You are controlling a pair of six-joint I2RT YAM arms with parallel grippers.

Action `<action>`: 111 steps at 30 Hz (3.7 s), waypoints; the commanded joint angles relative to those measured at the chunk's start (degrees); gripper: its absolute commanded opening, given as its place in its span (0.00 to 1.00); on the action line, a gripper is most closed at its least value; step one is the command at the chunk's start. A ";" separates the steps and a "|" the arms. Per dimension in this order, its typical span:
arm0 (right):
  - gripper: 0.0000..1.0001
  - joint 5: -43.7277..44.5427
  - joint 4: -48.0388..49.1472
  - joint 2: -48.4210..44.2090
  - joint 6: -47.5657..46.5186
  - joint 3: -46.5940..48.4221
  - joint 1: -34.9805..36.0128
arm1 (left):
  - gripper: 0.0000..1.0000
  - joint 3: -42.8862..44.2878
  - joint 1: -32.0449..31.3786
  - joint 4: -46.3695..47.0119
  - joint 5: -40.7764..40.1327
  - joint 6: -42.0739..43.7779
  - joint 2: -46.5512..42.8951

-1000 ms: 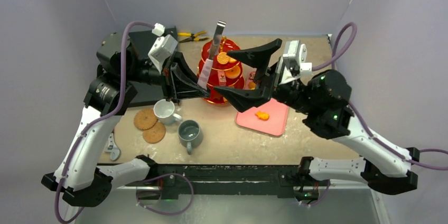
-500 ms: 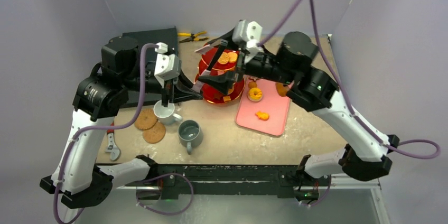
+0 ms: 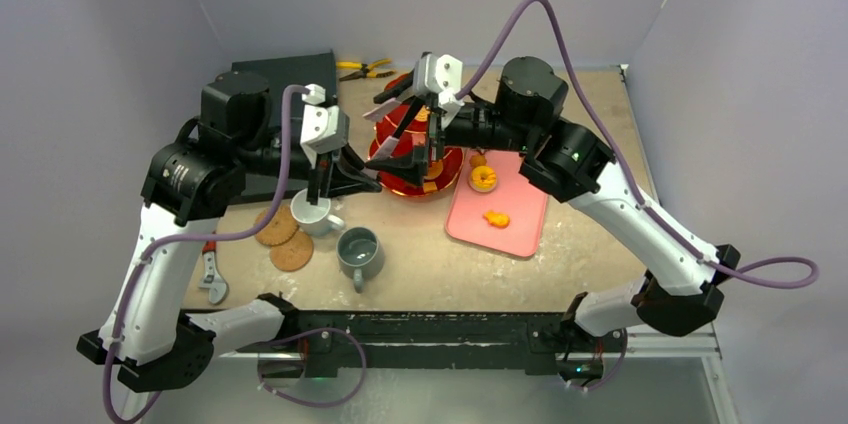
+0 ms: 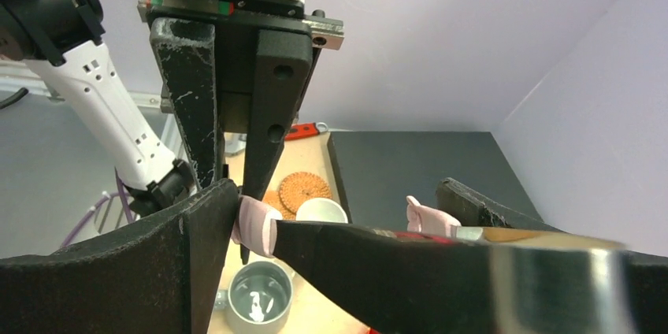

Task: Serve the afternoon tea
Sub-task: Adjust the clamp.

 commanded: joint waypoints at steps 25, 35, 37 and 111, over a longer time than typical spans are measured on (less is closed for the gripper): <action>0.99 6.66 1.58 -0.94 4.30 -3.85 -1.54 | 0.00 0.07 -0.28 5.55 0.37 2.38 -1.68; 0.99 -5.53 -1.47 -4.15 2.62 -3.93 -3.90 | 0.00 -0.20 -0.38 3.19 -0.81 5.25 -2.29; 0.99 -9.64 -2.16 -4.01 3.27 -4.09 -5.29 | 0.00 -0.28 -0.35 2.09 -1.34 6.90 -2.46; 0.99 -10.44 4.39 0.02 2.58 1.70 0.89 | 0.00 -1.38 -0.36 3.71 -3.36 5.56 -3.00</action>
